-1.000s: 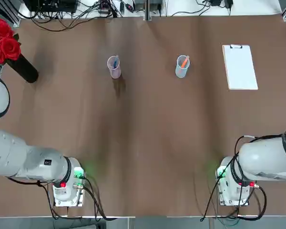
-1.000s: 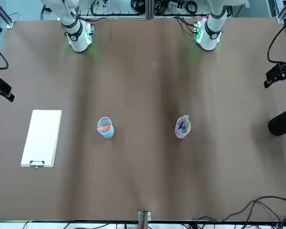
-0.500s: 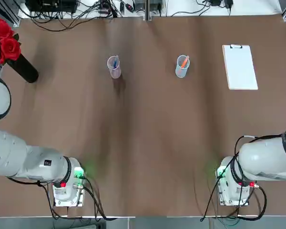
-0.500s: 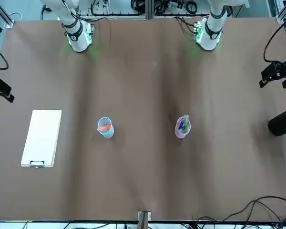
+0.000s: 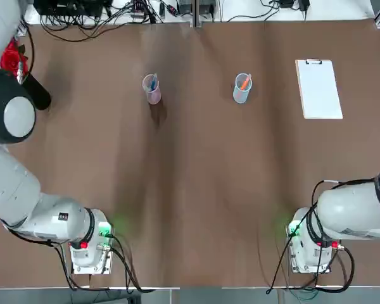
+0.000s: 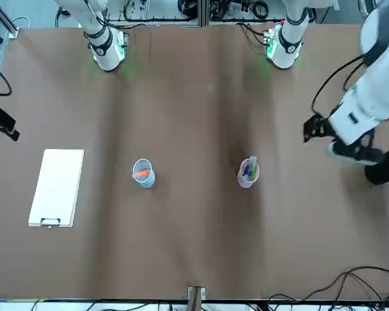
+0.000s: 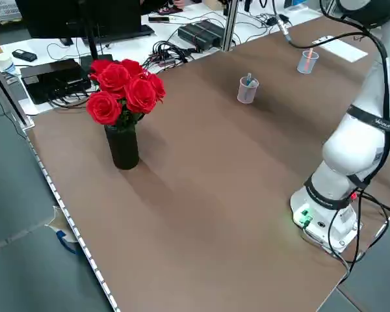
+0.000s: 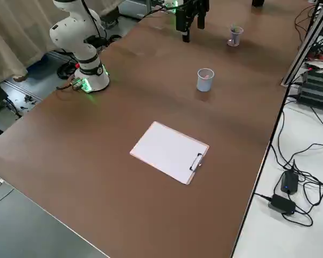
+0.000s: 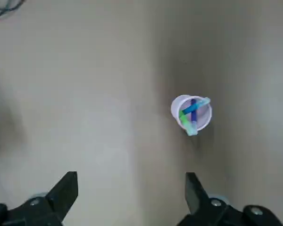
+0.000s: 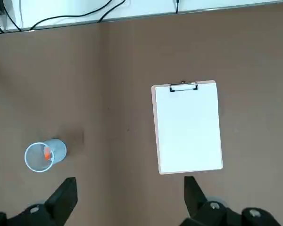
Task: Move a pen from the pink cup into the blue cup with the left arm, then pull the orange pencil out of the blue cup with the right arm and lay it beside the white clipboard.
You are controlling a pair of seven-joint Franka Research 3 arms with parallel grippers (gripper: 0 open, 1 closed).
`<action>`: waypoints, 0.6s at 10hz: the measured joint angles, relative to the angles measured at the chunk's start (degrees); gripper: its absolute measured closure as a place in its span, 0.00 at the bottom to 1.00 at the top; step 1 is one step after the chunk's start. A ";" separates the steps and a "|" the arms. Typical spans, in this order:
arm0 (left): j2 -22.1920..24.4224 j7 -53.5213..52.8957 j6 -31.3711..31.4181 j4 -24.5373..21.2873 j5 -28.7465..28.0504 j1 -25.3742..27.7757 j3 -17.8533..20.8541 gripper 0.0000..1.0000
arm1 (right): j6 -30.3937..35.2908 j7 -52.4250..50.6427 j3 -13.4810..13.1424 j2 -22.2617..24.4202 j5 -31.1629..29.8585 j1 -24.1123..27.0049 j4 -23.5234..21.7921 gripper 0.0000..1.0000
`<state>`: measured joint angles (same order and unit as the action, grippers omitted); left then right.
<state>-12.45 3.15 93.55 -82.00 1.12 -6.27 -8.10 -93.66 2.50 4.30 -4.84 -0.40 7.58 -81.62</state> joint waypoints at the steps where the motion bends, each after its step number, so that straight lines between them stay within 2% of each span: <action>1: -1.40 1.21 1.68 0.10 -0.01 -0.08 -1.96 0.00 | 0.00 0.00 0.00 0.00 0.00 0.00 -0.01 0.00; 4: -5.73 1.77 7.87 0.01 -1.49 -1.00 -5.81 0.00 | 0.01 0.00 -0.01 -0.01 0.00 0.00 -0.03 0.00; 6: -8.84 1.88 8.71 -0.11 -2.54 -2.01 -7.47 0.00 | -0.01 0.00 -0.03 -0.01 0.00 0.01 -0.02 0.00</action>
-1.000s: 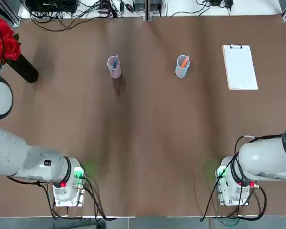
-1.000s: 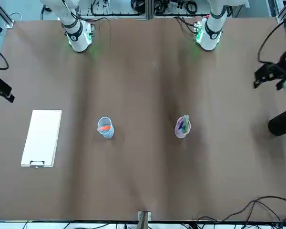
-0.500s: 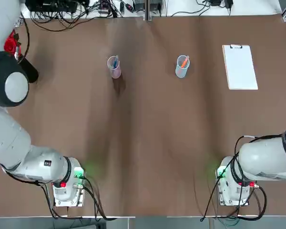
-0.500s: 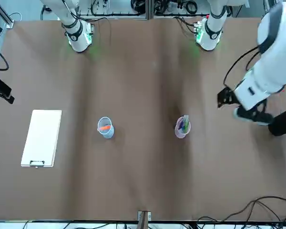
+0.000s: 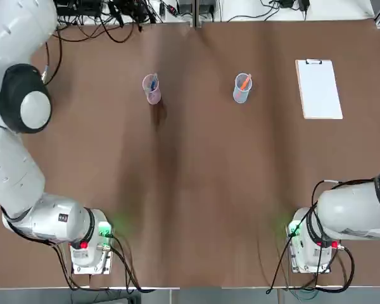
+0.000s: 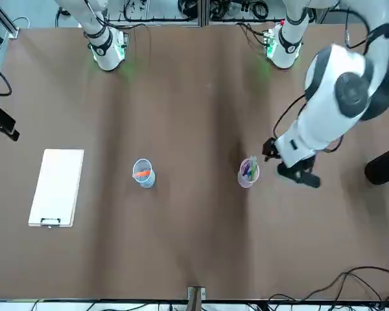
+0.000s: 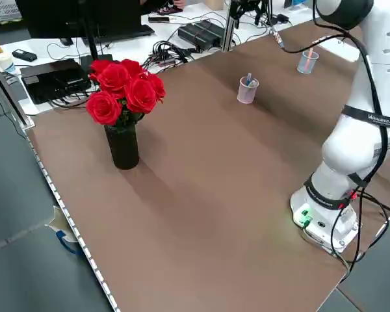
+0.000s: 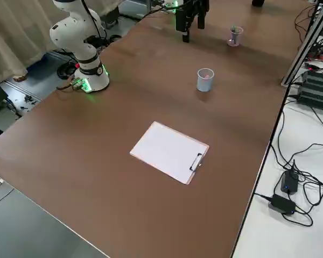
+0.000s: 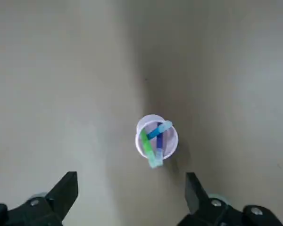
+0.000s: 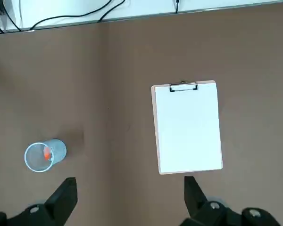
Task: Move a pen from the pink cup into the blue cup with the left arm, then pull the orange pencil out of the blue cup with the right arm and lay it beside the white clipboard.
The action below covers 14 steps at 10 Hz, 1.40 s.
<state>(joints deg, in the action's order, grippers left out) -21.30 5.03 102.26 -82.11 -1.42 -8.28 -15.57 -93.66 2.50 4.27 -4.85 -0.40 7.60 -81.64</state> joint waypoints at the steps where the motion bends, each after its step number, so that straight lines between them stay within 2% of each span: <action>1: -1.47 0.01 0.14 -0.04 -0.10 -0.34 -0.60 0.00 | -0.02 0.00 -0.01 0.00 0.00 0.02 0.00 0.00; 3: -4.32 0.01 1.22 -0.13 -0.13 -1.29 -0.96 0.04 | -0.15 0.00 -0.02 0.00 0.00 0.02 0.00 0.00; 5: -7.45 0.02 3.60 -0.22 -4.53 -2.14 -1.41 0.11 | -0.37 0.00 -0.01 0.00 0.00 0.01 0.00 0.00; 7: -10.74 1.61 5.96 -0.24 -8.45 -2.51 -3.53 0.19 | -0.74 0.00 0.00 0.00 0.00 0.00 0.00 0.00; 9: -12.37 1.83 6.18 -0.62 -8.90 -2.80 -3.84 0.26 | -1.10 0.01 -0.04 0.00 0.01 0.07 0.00 0.00; 10: -12.98 1.82 6.22 -0.97 -9.00 -2.79 -3.82 0.33 | -1.11 0.01 -0.05 -0.01 0.01 0.10 -0.01 0.00; 14: -16.06 1.81 9.22 -1.27 -10.81 -2.90 -3.90 0.39 | -1.16 0.01 0.06 -0.03 0.03 -0.12 -0.02 0.00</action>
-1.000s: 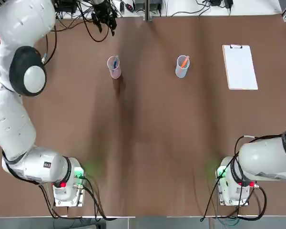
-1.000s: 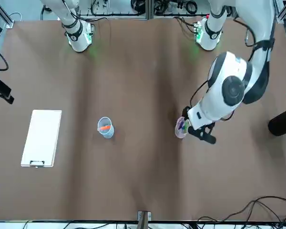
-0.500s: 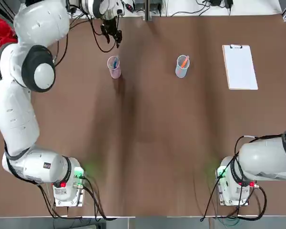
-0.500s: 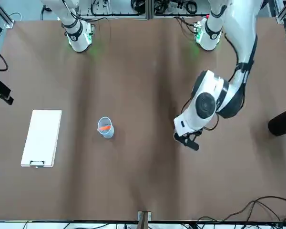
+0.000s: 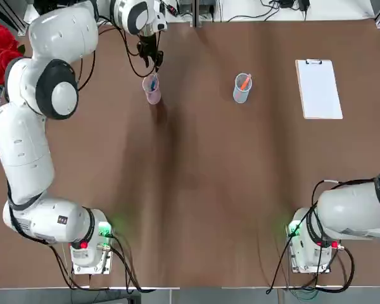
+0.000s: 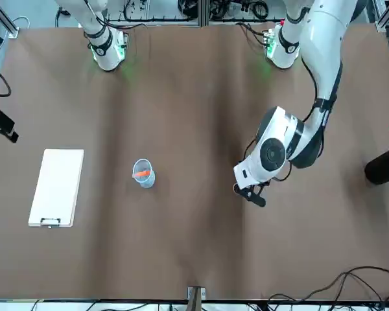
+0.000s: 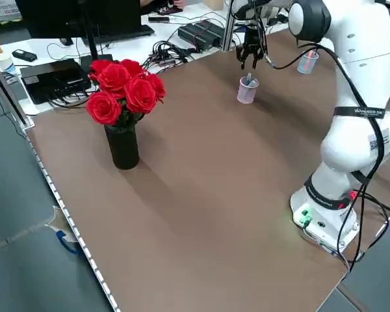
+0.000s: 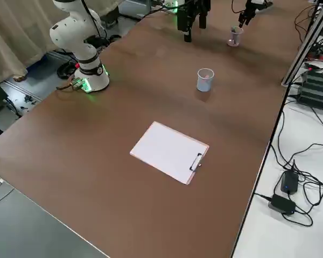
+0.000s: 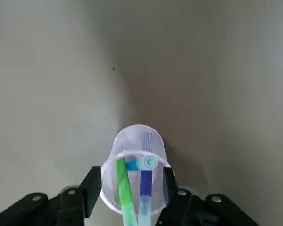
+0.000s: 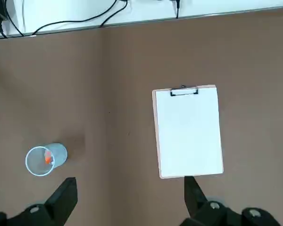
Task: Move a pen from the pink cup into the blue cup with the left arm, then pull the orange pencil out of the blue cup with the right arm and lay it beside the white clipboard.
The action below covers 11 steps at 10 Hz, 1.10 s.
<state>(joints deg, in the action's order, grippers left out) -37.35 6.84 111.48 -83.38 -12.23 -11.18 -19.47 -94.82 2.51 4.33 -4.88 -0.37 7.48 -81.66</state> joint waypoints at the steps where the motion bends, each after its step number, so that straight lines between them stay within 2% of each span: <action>1: -0.72 0.00 0.50 -0.03 -0.86 -0.31 -0.09 0.39 | -0.01 0.00 0.01 -0.01 0.00 -0.03 0.00 0.00; 6: -2.04 0.01 0.73 -0.54 -2.42 -1.49 -0.16 0.41 | -0.01 0.00 -0.04 -0.14 0.00 -0.13 -0.57 0.00; 11: -2.00 0.00 0.70 -0.85 -2.85 -1.46 -0.16 0.51 | -1.63 0.00 -0.04 -0.53 0.00 -0.13 -0.83 0.00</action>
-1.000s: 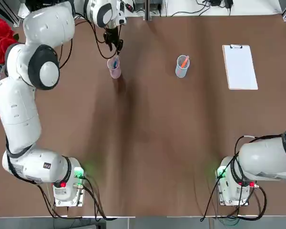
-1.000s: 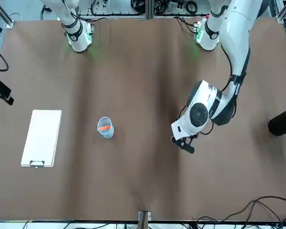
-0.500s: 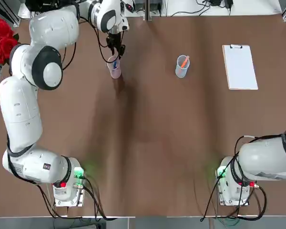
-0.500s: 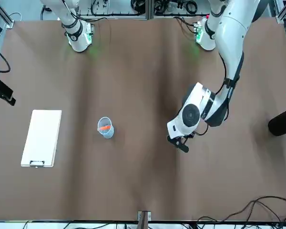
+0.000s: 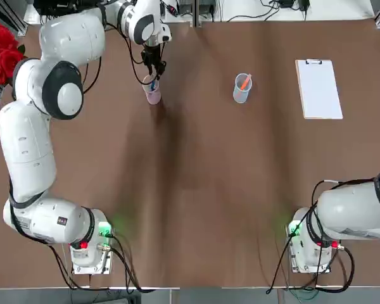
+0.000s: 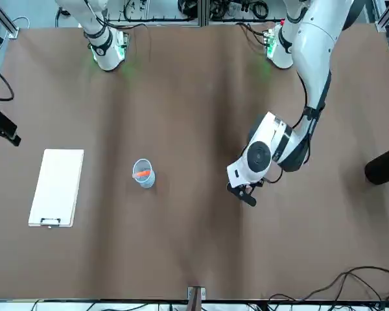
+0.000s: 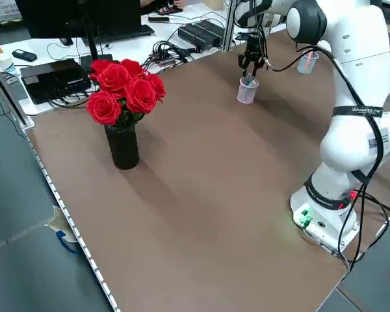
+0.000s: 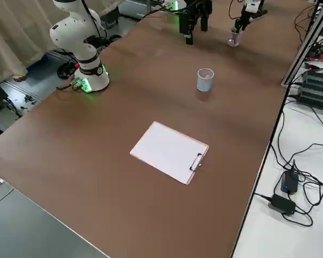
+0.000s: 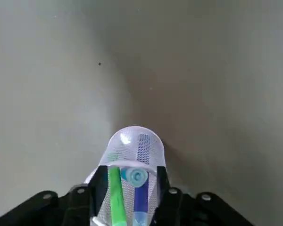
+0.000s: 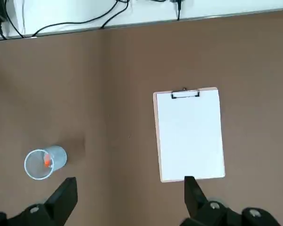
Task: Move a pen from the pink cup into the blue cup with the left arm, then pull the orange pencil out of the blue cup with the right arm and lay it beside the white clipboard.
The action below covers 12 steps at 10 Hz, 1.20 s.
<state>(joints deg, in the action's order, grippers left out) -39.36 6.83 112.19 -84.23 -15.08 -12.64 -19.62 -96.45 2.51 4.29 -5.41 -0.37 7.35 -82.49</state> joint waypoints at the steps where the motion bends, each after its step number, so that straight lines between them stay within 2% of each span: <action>1: 0.10 0.00 -0.02 0.00 -0.18 0.03 0.00 0.52 | -0.07 0.00 0.00 -0.20 0.00 0.00 -0.03 0.00; 4: 0.20 -0.03 -0.03 0.00 -0.51 0.04 -0.17 0.58 | -0.78 0.00 -0.01 -0.38 0.00 0.01 -0.03 0.00; 8: 0.20 -0.07 -0.03 -0.04 -0.54 0.05 -0.20 0.66 | -4.89 0.00 -0.05 -2.33 0.00 0.06 -0.41 0.00; 10: 0.22 -0.12 -0.03 -0.04 -0.56 0.13 -0.20 0.76 | -5.09 0.00 -0.06 -2.46 0.00 0.13 -0.39 0.00; 12: 0.38 -0.28 -0.03 -0.04 -0.57 0.22 -0.30 0.79 | -5.12 0.00 -0.03 -2.44 -0.02 0.06 -0.38 0.00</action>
<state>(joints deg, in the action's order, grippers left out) -38.98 6.55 112.15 -84.27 -15.65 -12.42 -19.92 -101.57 2.51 4.26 -7.85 -0.40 7.42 -82.87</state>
